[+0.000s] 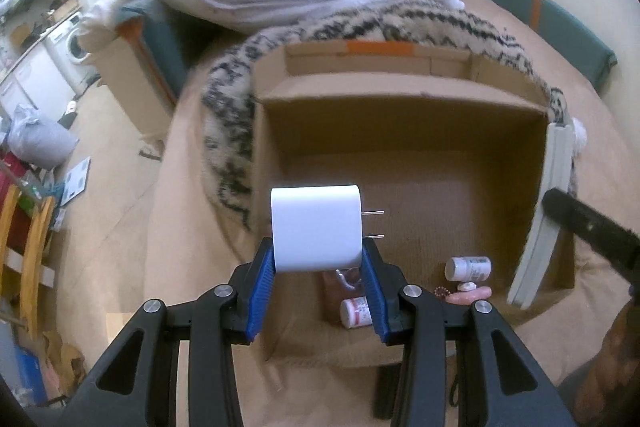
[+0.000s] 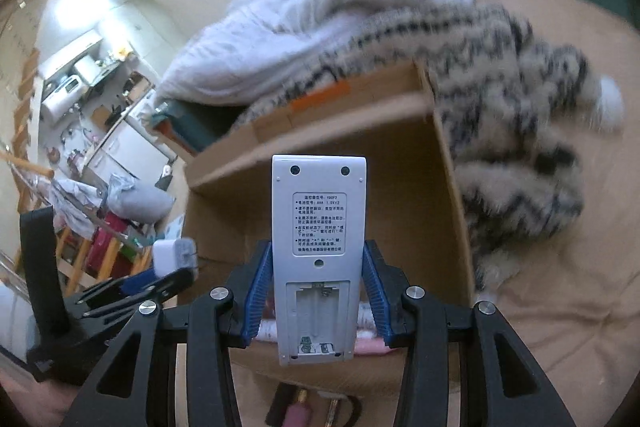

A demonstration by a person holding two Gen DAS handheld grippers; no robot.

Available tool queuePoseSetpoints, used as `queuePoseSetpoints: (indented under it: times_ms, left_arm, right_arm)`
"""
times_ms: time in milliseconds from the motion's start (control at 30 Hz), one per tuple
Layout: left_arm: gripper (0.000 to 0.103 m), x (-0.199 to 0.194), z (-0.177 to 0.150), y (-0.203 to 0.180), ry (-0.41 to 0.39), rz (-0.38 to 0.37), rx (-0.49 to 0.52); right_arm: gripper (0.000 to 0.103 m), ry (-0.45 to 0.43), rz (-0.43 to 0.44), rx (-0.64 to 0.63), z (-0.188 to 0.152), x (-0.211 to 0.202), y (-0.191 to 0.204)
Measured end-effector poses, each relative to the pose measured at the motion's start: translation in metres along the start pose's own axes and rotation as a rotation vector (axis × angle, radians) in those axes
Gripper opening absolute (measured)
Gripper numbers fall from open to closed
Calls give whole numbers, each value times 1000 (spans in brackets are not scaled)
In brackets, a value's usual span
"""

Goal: Organize rigid objects
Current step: 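Lower adapter and remote into the box and open both tools to release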

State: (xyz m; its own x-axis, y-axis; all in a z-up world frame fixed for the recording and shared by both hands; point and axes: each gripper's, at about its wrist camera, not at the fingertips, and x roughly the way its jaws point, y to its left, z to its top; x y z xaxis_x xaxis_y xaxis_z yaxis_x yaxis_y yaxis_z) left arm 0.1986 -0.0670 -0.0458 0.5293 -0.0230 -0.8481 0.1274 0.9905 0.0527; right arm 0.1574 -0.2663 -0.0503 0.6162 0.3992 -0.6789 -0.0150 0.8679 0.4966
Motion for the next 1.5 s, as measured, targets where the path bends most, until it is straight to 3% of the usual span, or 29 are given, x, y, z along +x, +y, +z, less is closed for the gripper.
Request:
queuePoseSetpoints:
  times_ms: [233, 333, 467, 767, 900, 1133, 1233, 1267, 1333, 1400, 1500]
  left_arm:
    - [38, 28, -8, -1, 34, -41, -20]
    - [38, 28, -12, -3, 20, -15, 14]
    - [38, 32, -13, -2, 44, -36, -1]
    - [38, 40, -15, -8, 66, -23, 9]
    - [38, 38, -16, -11, 43, -6, 32]
    - [38, 37, -15, -10, 41, -6, 29]
    - [40, 36, -15, -10, 48, -9, 29]
    - [41, 35, -15, -11, 51, -14, 31]
    - [57, 32, -15, -12, 47, -26, 36]
    - [63, 26, -14, -14, 26, -28, 33]
    - [64, 20, -11, -15, 4, -17, 32]
  right_arm:
    - [47, 110, -32, 0, -10, 27, -4]
    - [47, 125, -67, -23, -13, 36, -3]
    - [46, 141, -116, -64, -15, 43, 1]
    - [46, 124, -234, -120, -14, 43, 1]
    - [47, 64, -391, -277, -18, 41, 21]
    - [48, 85, -284, -188, -12, 40, 11]
    - [68, 64, -228, -128, -9, 33, 6]
    - [72, 61, -208, -109, -8, 33, 4]
    - [73, 70, -173, -80, -6, 34, 2]
    - [76, 77, -159, -59, -6, 35, 0]
    - [78, 75, -138, -40, -5, 33, -2]
